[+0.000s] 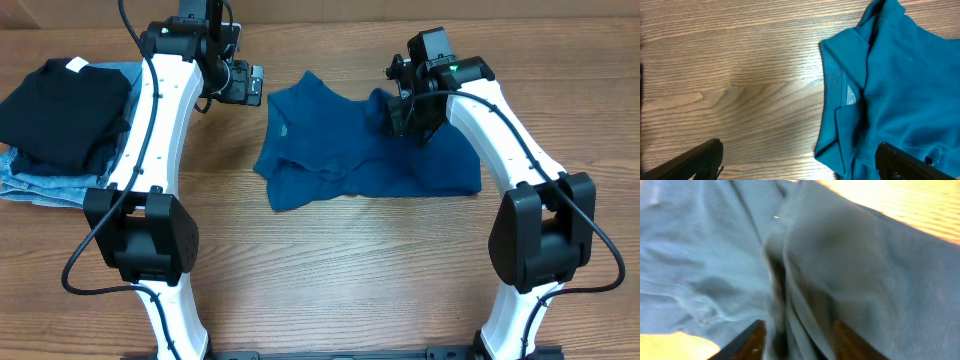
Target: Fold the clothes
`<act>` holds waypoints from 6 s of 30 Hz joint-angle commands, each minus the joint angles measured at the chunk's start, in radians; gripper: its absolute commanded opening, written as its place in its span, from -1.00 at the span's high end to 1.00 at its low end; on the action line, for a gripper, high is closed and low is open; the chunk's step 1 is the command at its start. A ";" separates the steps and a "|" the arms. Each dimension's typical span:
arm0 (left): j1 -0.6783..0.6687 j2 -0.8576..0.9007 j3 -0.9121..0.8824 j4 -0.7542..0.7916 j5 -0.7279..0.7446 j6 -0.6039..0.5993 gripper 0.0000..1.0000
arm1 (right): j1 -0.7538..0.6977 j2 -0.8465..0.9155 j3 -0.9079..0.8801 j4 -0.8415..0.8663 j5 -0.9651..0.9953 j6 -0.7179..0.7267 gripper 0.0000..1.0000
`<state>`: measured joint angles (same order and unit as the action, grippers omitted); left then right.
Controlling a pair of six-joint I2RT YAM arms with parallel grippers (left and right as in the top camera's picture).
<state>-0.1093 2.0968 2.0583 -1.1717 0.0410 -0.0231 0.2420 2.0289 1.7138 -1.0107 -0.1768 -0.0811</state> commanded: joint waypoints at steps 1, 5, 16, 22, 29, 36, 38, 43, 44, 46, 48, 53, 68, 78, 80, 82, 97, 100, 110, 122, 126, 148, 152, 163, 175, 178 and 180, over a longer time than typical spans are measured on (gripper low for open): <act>0.005 0.001 0.031 0.000 -0.007 -0.006 -1.00 | 0.000 -0.003 -0.002 -0.004 -0.110 0.003 -0.09; 0.005 0.001 0.031 0.000 -0.007 -0.006 -1.00 | 0.000 -0.003 -0.002 0.000 -0.171 0.003 -0.50; 0.005 0.002 0.031 -0.004 0.031 -0.006 -1.00 | -0.002 0.012 -0.024 0.054 -0.042 0.003 0.28; -0.002 0.002 0.031 -0.006 0.031 -0.007 -1.00 | 0.032 0.089 -0.094 0.145 -0.083 0.003 0.47; -0.002 0.002 0.031 -0.017 0.031 -0.006 -1.00 | 0.047 0.126 -0.116 0.182 -0.099 0.003 0.39; -0.002 0.002 0.031 -0.013 0.031 -0.007 -1.00 | 0.044 0.091 0.065 0.066 -0.116 0.003 0.35; 0.000 0.002 0.031 -0.015 0.031 -0.006 -1.00 | 0.042 0.075 0.173 0.004 -0.087 0.004 0.21; 0.000 0.002 0.031 -0.027 0.030 -0.006 -1.00 | -0.007 0.070 0.359 -0.164 0.041 0.037 0.04; 0.000 0.002 0.031 -0.027 0.030 -0.006 -1.00 | -0.019 0.070 0.362 -0.175 0.053 0.037 0.04; 0.000 0.002 0.031 -0.026 0.031 -0.006 -1.00 | -0.059 0.070 0.361 -0.211 0.068 0.037 0.04; 0.000 0.002 0.031 -0.029 0.031 -0.006 -1.00 | -0.116 0.072 0.353 -0.254 0.068 0.036 0.04; 0.000 0.002 0.031 -0.029 0.031 -0.006 -1.00 | -0.255 0.073 0.325 -0.300 0.071 0.028 0.03; -0.002 0.002 0.031 -0.039 0.031 -0.006 -1.00 | -0.429 0.074 -0.106 -0.032 -0.132 -0.116 -0.07; -0.002 0.002 0.031 -0.039 0.031 -0.006 -1.00 | -0.428 0.074 -0.259 0.136 -0.167 -0.118 -0.25; -0.002 0.002 0.031 -0.039 0.031 -0.006 -1.00 | -0.428 0.074 -0.280 0.158 -0.169 -0.118 -0.02; -0.002 0.002 0.031 -0.037 0.031 -0.006 -1.00 | -0.429 0.074 -0.282 0.166 -0.169 -0.118 0.38; -0.002 0.002 0.031 -0.024 0.027 -0.006 -1.00 | -0.550 0.073 0.161 -0.127 -0.048 -0.117 0.92; -0.001 0.002 0.031 -0.025 0.027 -0.006 -1.00 | -0.578 0.073 0.234 -0.159 -0.047 -0.118 0.92; -0.001 0.002 0.031 -0.020 0.027 -0.006 -1.00 | -0.485 0.072 0.408 -0.279 -0.048 -0.117 0.92; -0.001 0.002 0.031 -0.018 -0.005 0.001 -1.00 | -0.137 0.073 0.432 -0.305 -0.047 -0.118 0.92; 0.000 0.002 0.031 -0.022 -0.009 0.002 -1.00 | -0.055 0.075 0.403 -0.292 -0.045 -0.131 0.92; 0.006 0.002 0.031 -0.005 -0.010 0.001 -1.00 | 0.039 0.075 0.171 -0.053 -0.232 -0.129 -1.00; 0.004 0.002 0.031 0.001 0.089 0.017 -0.97 | 0.026 0.074 0.206 -0.077 -0.235 -0.129 -1.00; -0.110 0.010 0.024 0.049 0.471 0.068 0.92 | -0.163 0.066 0.293 -0.230 -0.172 0.032 0.32; -0.399 0.167 -0.036 0.161 0.248 -0.013 0.92 | -0.184 0.067 0.135 -0.076 -0.153 0.030 0.92; -0.411 0.212 -0.036 0.118 0.248 -0.045 0.92 | -0.185 0.067 0.087 -0.013 -0.145 0.029 0.92; -0.411 0.238 -0.036 0.076 0.248 -0.051 0.92 | -0.186 0.068 0.052 0.042 -0.130 0.030 0.92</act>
<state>-0.5243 2.2948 2.0312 -1.0492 0.3172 -0.0280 0.0547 2.1067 1.8164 -1.0264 -0.3321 -0.0532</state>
